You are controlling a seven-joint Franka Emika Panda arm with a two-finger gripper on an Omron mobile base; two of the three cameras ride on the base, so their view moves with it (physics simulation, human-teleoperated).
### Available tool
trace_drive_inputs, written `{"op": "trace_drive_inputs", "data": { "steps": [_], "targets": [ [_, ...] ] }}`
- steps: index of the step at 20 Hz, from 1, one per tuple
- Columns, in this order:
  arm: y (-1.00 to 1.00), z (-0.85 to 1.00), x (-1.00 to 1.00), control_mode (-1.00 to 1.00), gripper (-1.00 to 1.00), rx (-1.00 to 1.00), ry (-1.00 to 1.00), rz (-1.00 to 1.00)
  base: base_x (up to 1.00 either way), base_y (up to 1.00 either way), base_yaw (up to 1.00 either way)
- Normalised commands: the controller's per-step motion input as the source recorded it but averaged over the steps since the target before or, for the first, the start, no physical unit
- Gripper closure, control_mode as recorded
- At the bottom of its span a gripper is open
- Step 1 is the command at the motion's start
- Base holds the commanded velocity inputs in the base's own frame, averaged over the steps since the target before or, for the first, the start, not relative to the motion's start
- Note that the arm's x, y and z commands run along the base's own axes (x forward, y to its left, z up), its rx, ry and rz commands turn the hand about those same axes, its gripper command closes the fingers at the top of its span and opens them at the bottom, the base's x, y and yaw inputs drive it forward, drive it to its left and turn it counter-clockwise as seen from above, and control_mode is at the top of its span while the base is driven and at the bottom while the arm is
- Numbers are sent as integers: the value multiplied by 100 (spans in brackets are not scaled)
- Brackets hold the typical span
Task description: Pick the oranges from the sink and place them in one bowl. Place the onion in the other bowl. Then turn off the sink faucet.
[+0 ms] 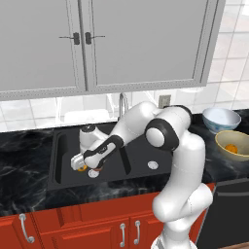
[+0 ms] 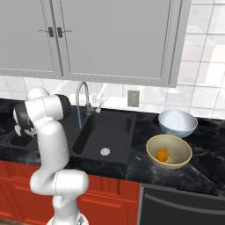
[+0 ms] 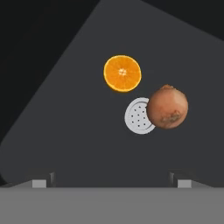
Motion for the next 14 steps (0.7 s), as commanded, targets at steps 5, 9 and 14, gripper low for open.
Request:
{"op": "trace_drive_inputs", "data": {
  "steps": [5,9,14],
  "targets": [
    [5,-4,5,-100,-100,0,0,0,0,0,0],
    [5,-4,5,-100,-100,0,0,0,0,0,0],
    [2,-4,5,-100,-100,0,0,0,0,0,0]
  ]
}}
